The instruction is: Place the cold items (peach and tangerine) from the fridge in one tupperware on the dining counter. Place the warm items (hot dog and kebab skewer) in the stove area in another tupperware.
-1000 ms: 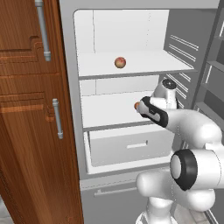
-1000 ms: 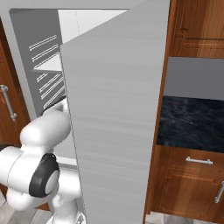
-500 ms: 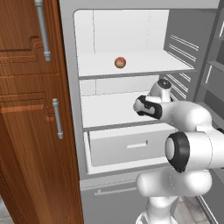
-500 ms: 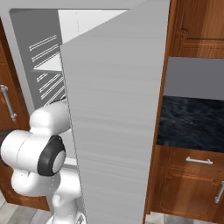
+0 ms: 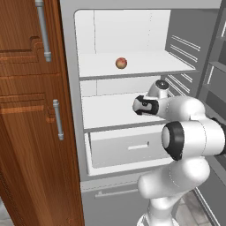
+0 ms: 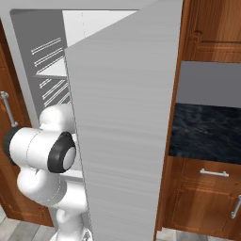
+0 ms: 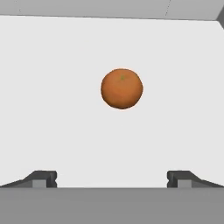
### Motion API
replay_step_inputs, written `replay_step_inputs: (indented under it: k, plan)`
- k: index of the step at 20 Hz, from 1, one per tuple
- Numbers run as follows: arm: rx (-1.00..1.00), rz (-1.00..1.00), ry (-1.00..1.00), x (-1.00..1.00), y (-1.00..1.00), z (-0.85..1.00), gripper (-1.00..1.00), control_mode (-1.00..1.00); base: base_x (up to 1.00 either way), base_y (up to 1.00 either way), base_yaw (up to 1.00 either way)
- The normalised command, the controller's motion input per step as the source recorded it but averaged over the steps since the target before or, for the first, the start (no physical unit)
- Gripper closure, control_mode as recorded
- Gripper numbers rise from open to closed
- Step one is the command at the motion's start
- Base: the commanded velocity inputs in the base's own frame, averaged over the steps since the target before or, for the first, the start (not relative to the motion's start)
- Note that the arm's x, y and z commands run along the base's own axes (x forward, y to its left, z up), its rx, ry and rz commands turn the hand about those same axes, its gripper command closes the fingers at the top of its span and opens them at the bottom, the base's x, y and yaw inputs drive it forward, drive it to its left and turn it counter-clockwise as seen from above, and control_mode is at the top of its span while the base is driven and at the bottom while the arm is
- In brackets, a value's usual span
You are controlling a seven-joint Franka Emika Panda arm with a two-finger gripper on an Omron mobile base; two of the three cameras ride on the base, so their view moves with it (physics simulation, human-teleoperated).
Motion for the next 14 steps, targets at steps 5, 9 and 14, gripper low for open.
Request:
replay_step_inputs:
  k: [5,9,14]
  plan:
    - [0.0,0.0,0.0,0.19,0.0,-0.16,-1.0,-1.0,0.0,0.0,0.0]
    - [0.0,0.0,0.0,0.22,0.0,-0.12,-1.0,-1.0,0.0,0.0,0.0]
    - [0.0,0.0,0.0,0.24,0.0,-0.1,-1.0,-1.0,0.0,0.0,0.0]
